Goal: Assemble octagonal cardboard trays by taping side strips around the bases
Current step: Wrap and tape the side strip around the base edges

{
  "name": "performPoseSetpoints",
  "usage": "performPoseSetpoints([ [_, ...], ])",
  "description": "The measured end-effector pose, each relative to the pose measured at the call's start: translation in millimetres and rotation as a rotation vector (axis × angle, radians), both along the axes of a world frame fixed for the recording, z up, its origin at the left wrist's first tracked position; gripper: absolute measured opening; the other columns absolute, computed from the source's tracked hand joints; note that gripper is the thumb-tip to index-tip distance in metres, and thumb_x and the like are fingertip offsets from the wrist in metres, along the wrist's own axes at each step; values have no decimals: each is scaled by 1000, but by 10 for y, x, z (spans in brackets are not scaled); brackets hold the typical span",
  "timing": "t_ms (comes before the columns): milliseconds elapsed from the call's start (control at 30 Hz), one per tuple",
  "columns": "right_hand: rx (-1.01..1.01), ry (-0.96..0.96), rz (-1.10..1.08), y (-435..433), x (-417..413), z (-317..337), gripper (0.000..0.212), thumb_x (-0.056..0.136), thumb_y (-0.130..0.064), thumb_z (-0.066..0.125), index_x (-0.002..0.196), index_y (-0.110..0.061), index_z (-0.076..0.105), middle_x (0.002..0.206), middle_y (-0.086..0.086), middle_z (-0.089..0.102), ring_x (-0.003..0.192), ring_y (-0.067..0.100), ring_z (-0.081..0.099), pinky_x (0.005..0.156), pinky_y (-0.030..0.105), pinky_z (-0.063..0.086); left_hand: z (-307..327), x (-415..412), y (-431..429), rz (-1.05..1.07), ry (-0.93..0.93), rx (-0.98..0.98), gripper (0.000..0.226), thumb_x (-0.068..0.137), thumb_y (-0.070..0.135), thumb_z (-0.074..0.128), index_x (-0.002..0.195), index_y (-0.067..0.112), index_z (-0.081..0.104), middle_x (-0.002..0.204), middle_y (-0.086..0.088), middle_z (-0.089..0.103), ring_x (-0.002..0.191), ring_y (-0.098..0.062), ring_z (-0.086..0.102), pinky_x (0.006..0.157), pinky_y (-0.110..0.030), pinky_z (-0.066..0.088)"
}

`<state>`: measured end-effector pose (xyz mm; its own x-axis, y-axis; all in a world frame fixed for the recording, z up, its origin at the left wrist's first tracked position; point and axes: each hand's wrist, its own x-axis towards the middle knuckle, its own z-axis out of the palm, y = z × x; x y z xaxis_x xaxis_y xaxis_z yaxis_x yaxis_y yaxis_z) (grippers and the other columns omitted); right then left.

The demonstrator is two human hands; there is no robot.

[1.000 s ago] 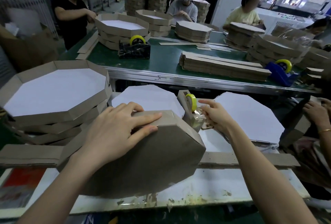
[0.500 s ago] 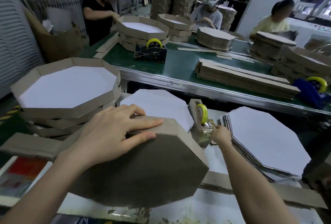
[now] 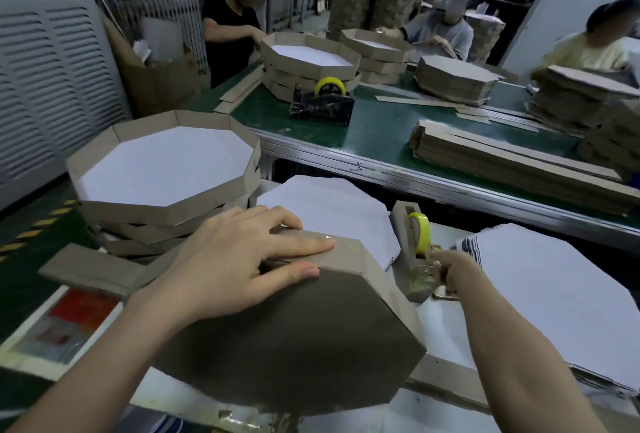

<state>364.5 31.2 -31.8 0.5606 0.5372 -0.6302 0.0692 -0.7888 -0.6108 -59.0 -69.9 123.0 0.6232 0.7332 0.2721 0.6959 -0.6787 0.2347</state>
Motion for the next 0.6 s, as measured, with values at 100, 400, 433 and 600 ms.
performPoseSetpoints([
  [100, 98, 181, -119, -64, 48, 76, 31, 100, -24, 58, 73, -11, 52, 44, 1, 50, 30, 10, 43, 30, 14, 34, 7, 33, 16, -1, -14, 4, 45, 90, 75, 17, 128, 67, 41, 116, 24, 55, 101, -1, 53, 72, -23, 37],
  [400, 127, 203, -206, -190, -158, 64, 15, 104, -13, 48, 96, 0, 51, 72, 16, 59, 29, 19, 57, 26, 20, 41, 13, 46, 5, -9, -31, 10, 42, 90, 74, 20, 126, 69, 42, 113, 24, 56, 98, -2, 55, 69, -24, 38],
  [433, 168, 247, -232, -203, -171, 73, 9, 103, -11, 50, 103, -2, 51, 77, 16, 58, 34, 21, 60, 27, 22, 43, 12, 45, 0, -4, -31, 10, 42, 90, 74, 20, 125, 68, 44, 113, 24, 56, 98, -3, 55, 69, -23, 36],
  [600, 315, 486, -416, -411, -103, 29, 17, 97, -13, 61, 104, 2, 59, 113, 25, 58, 74, 33, 63, 34, 31, 51, 21, 64, -9, -10, -36, 12, 43, 89, 74, 21, 124, 68, 45, 113, 23, 57, 99, -5, 56, 72, -25, 38],
])
